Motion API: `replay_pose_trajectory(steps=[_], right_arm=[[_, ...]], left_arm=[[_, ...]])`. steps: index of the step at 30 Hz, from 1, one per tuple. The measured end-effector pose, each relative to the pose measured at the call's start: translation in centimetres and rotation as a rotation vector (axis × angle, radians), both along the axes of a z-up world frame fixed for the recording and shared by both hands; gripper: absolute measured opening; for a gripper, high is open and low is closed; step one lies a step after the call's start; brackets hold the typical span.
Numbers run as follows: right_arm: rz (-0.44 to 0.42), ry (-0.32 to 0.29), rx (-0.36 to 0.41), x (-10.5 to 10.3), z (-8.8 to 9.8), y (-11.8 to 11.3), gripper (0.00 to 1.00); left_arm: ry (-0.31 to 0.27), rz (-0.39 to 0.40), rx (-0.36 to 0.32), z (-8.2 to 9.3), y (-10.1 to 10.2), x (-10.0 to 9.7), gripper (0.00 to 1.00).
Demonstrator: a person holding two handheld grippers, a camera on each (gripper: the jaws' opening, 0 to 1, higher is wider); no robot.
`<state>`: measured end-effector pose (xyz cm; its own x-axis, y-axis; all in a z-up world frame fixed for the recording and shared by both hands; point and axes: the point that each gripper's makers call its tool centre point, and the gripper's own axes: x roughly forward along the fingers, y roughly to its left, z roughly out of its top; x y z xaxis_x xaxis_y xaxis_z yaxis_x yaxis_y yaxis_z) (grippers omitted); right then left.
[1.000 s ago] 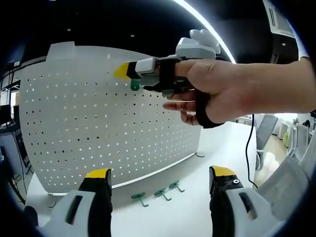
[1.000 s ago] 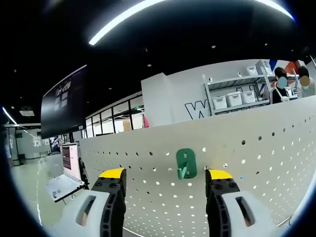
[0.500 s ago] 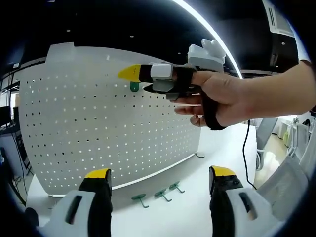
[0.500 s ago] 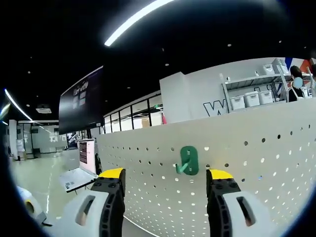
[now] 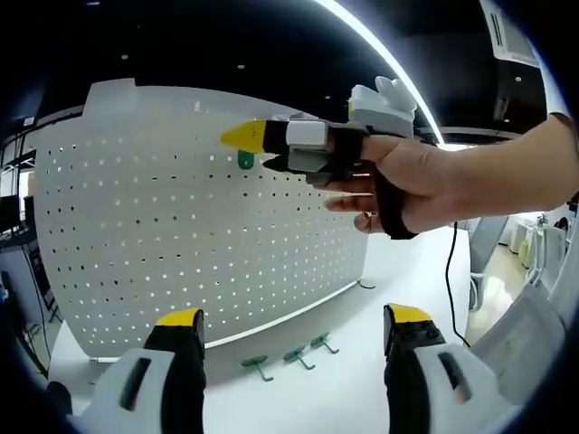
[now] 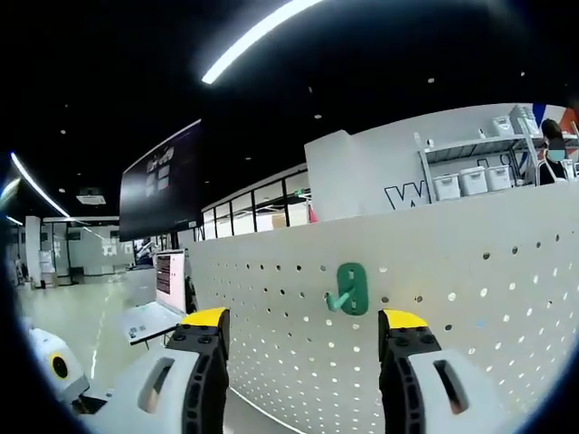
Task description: Insert the hook assembly into the mounting plate slot until the hook locks in place.
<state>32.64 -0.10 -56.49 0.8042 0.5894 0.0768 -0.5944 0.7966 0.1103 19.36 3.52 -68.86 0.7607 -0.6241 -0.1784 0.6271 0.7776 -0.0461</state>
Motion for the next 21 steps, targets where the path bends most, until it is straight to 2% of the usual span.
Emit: replay_pose_trajectory(steps=[21], right_arm=[[0.076, 0.017, -0.016, -3.7, -2.6, -3.1, 0.68]], left_arm=[[-0.002, -0.003, 0.0, 0.1, 0.0, 0.0, 0.84]])
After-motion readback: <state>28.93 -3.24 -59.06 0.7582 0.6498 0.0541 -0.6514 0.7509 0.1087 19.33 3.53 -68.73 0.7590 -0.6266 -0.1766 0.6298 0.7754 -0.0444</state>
